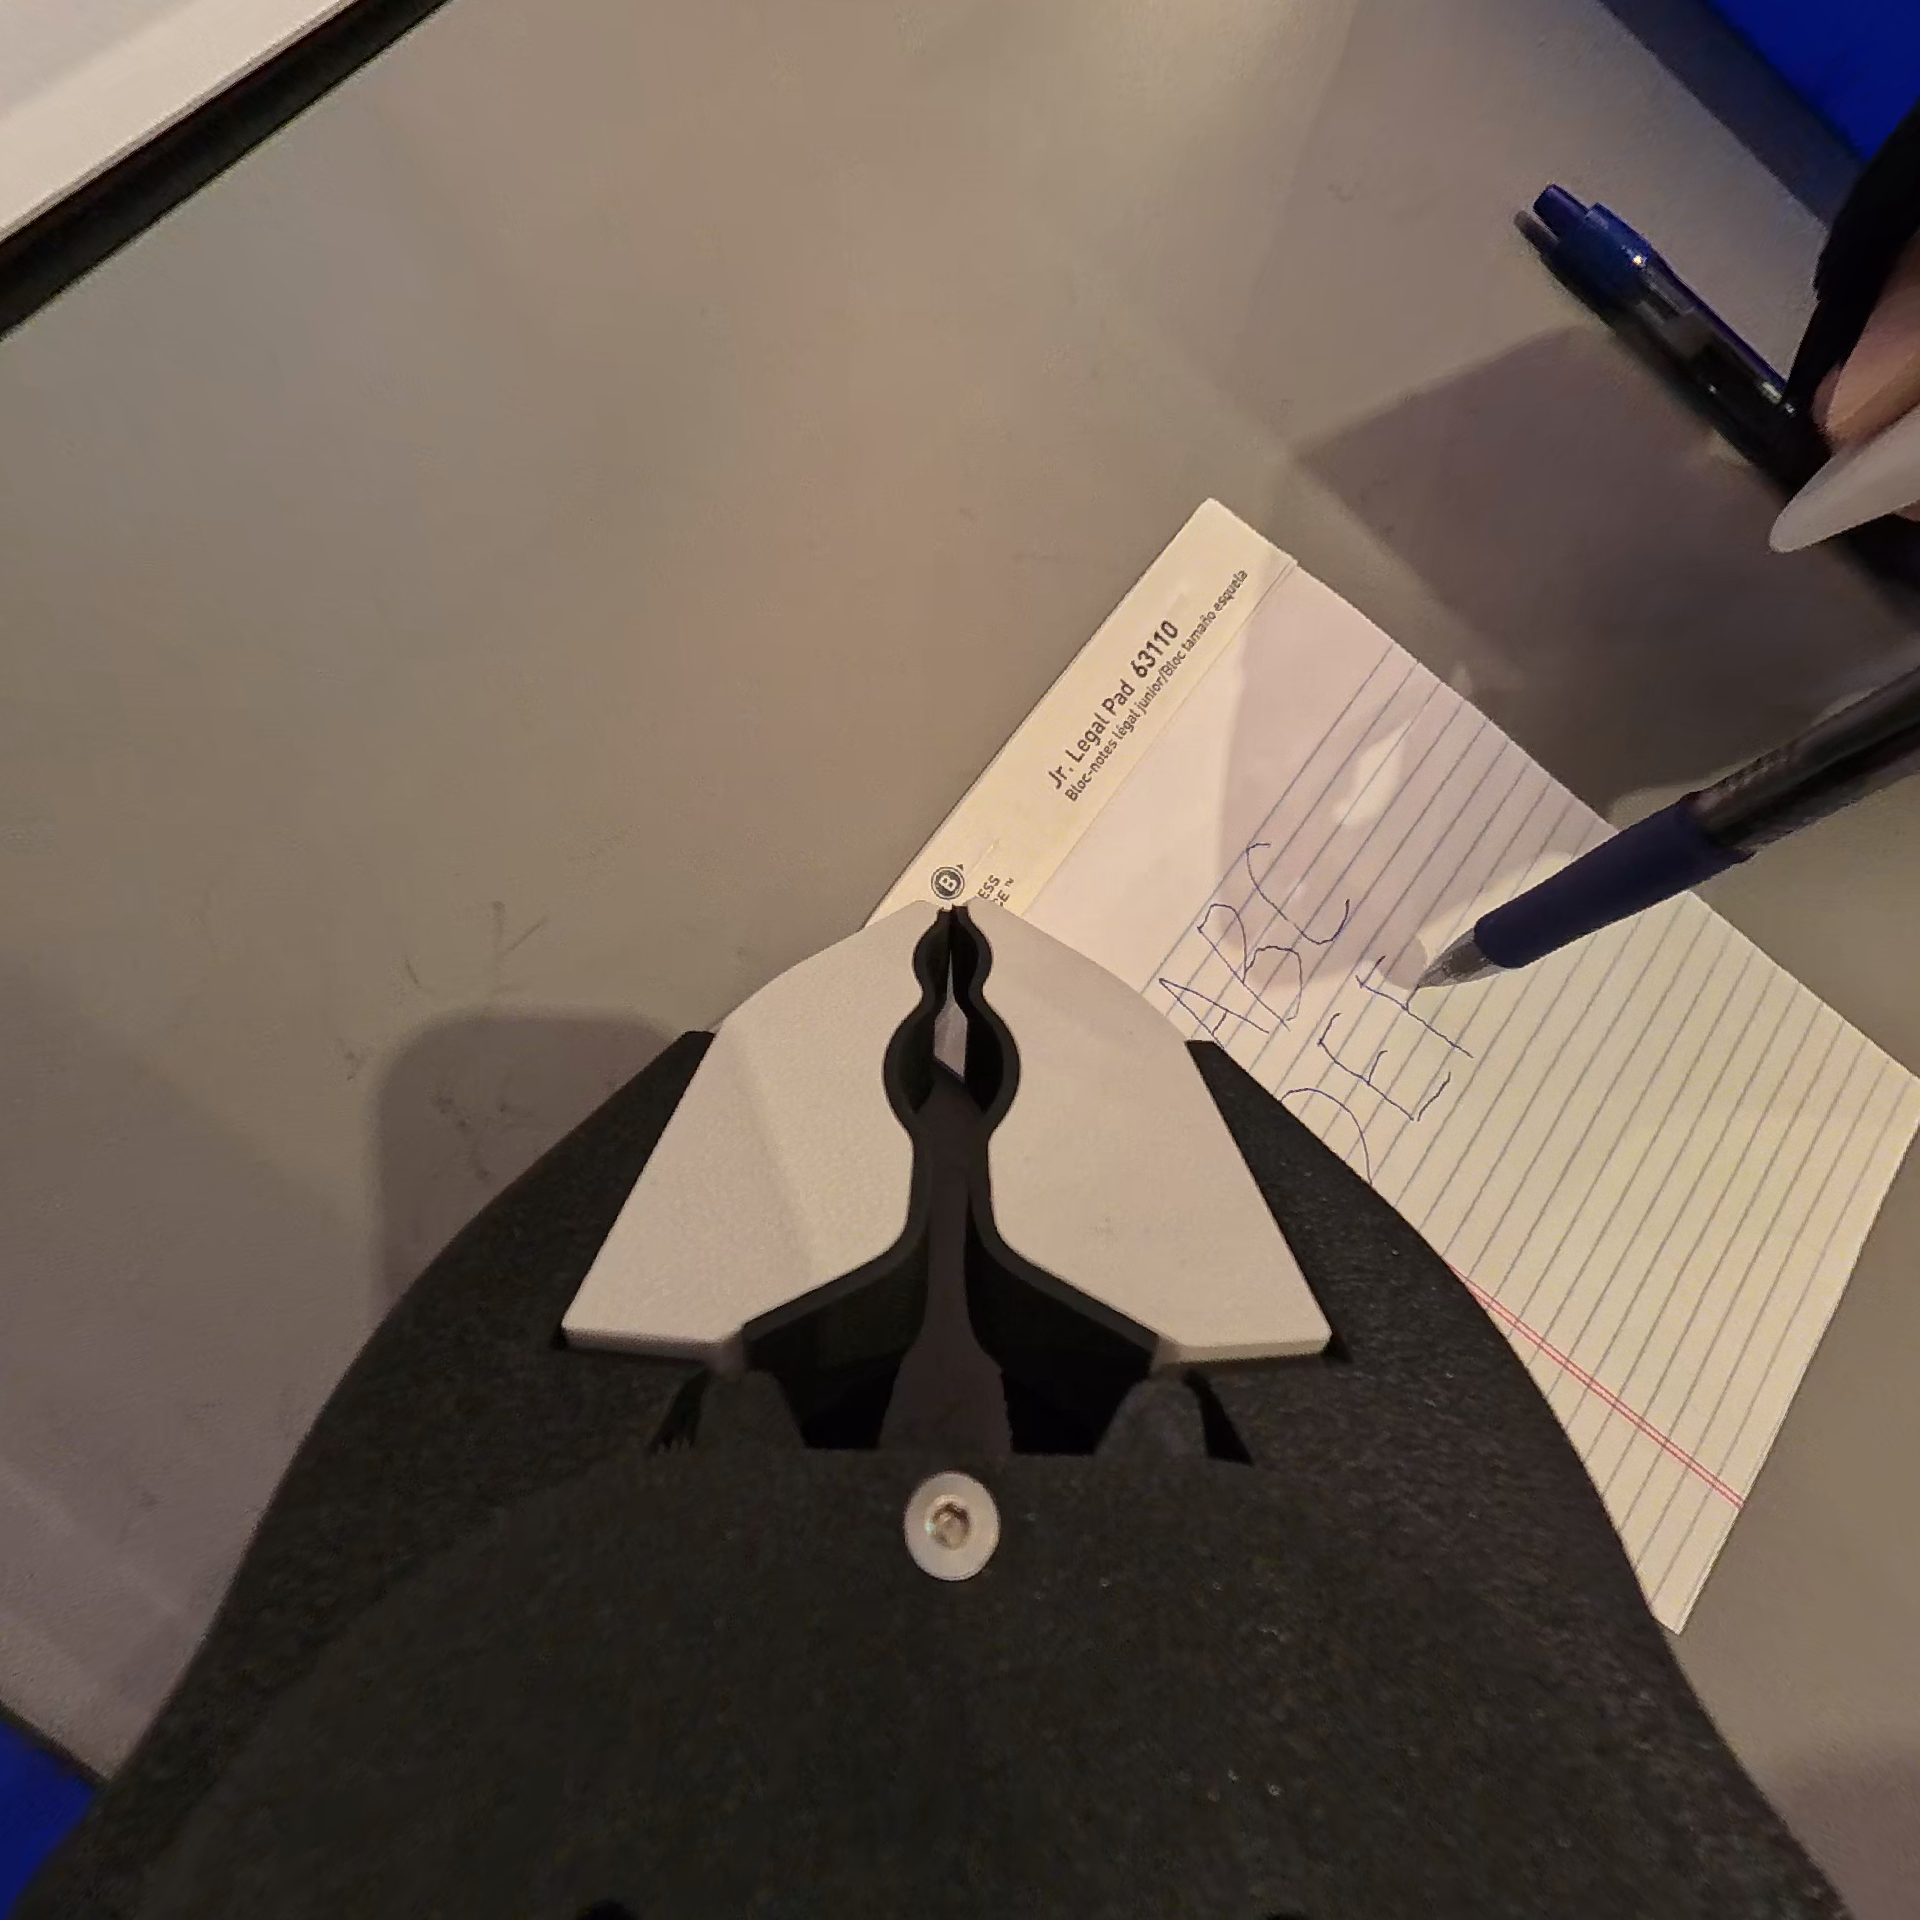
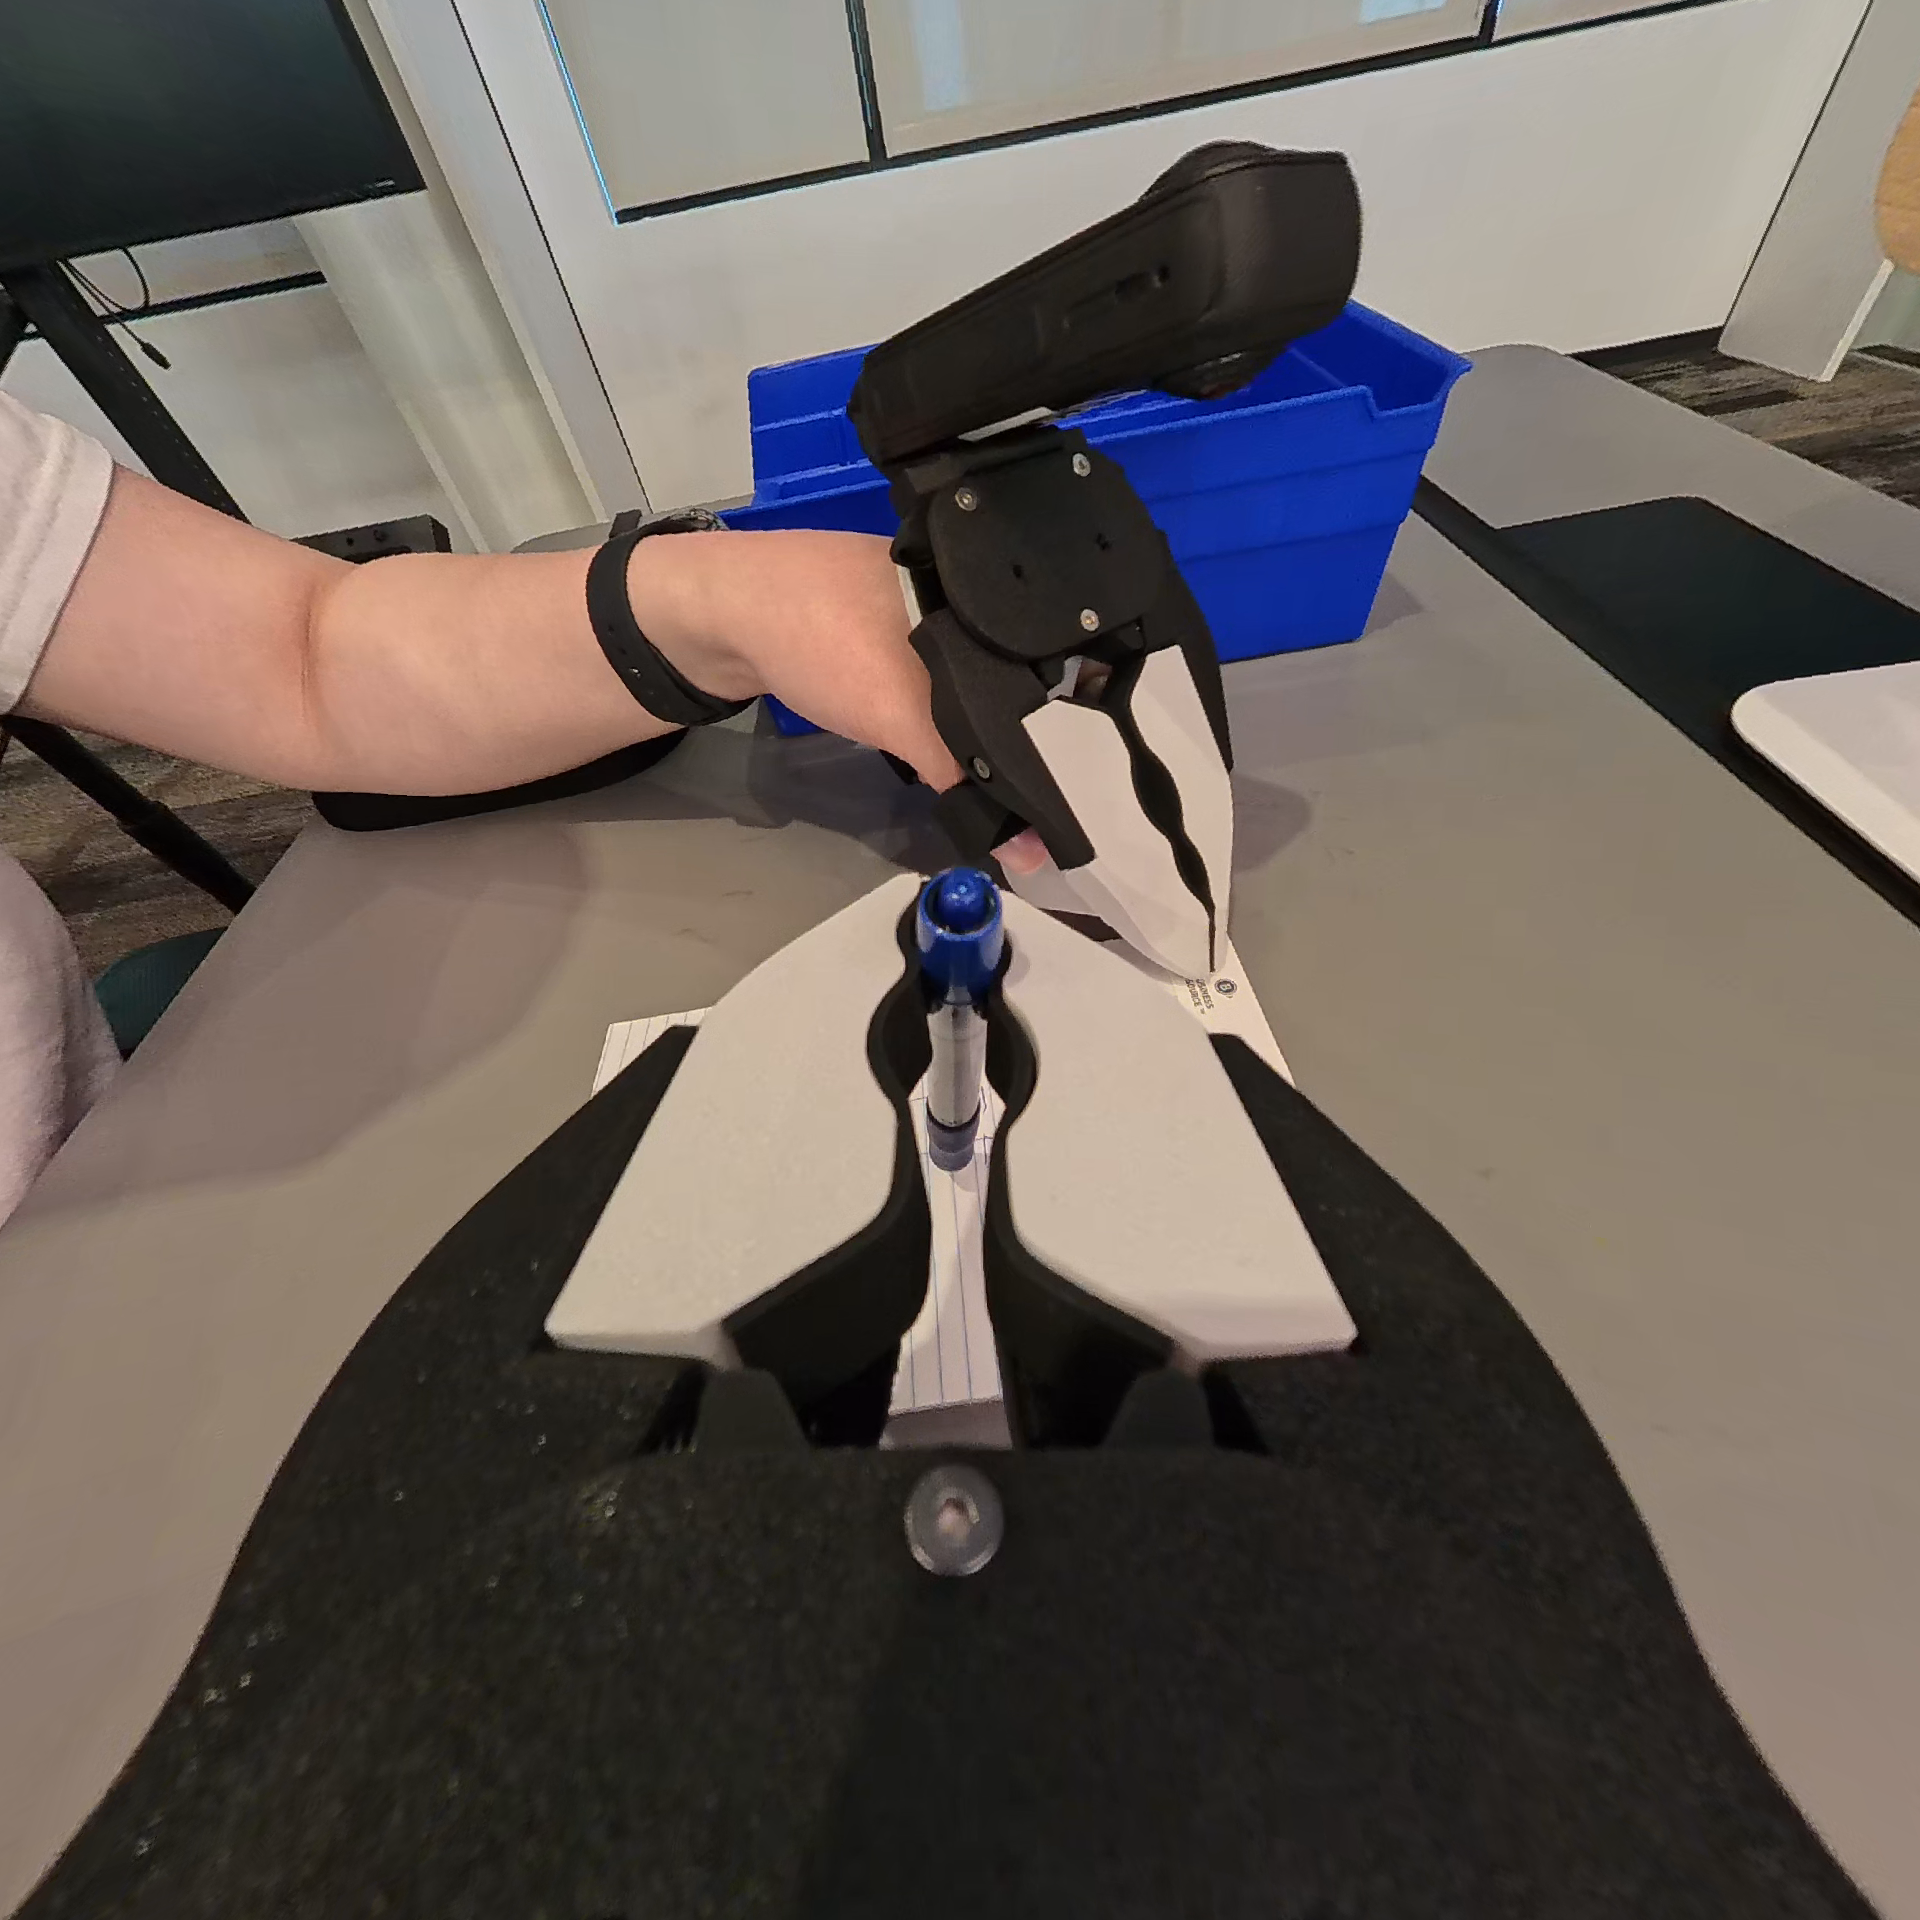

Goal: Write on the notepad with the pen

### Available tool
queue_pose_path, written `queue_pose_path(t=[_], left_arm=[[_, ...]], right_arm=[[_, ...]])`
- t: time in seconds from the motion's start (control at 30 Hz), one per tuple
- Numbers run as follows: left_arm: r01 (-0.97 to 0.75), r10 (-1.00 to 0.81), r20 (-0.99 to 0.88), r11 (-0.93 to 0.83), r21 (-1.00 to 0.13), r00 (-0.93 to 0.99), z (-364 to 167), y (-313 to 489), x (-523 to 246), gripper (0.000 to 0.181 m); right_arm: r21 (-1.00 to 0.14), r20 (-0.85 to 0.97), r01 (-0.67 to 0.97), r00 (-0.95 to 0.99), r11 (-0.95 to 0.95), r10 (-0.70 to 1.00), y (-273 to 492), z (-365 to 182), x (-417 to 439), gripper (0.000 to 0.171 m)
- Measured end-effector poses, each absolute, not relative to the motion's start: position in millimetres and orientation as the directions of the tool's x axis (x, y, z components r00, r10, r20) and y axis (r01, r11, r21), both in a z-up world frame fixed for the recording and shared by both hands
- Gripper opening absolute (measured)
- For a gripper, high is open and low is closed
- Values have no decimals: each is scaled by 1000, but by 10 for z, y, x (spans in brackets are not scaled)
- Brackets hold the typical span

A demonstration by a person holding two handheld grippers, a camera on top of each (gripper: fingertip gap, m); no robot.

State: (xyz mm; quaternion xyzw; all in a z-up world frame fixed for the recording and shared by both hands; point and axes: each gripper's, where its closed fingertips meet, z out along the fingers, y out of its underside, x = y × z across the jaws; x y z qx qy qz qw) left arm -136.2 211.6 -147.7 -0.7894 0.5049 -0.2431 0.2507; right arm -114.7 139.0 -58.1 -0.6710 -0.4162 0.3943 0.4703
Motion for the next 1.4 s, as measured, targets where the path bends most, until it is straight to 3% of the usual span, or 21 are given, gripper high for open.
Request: queue_pose_path(t=[0.5,0.63,0.8,1.4], left_arm=[[-675,-919,130,-365,-641,372,-1477,2113,-1362,0],[-676,-919,130,-364,-641,373,-1477,2113,-1363,0],[-677,-919,126,-363,-640,373,-1477,2114,-1361,0],[-720,-930,25,-301,-625,367,-1483,2122,-1353,0]], right_arm=[[-960,-144,181,335,-214,931,1382,-565,-1130,5],[-986,-116,85,291,-147,950,1276,-233,-1136,4],[-989,-33,124,356,-83,934,1277,-56,-1080,5],[-956,-132,185,424,-228,896,1217,240,-1017,5]])
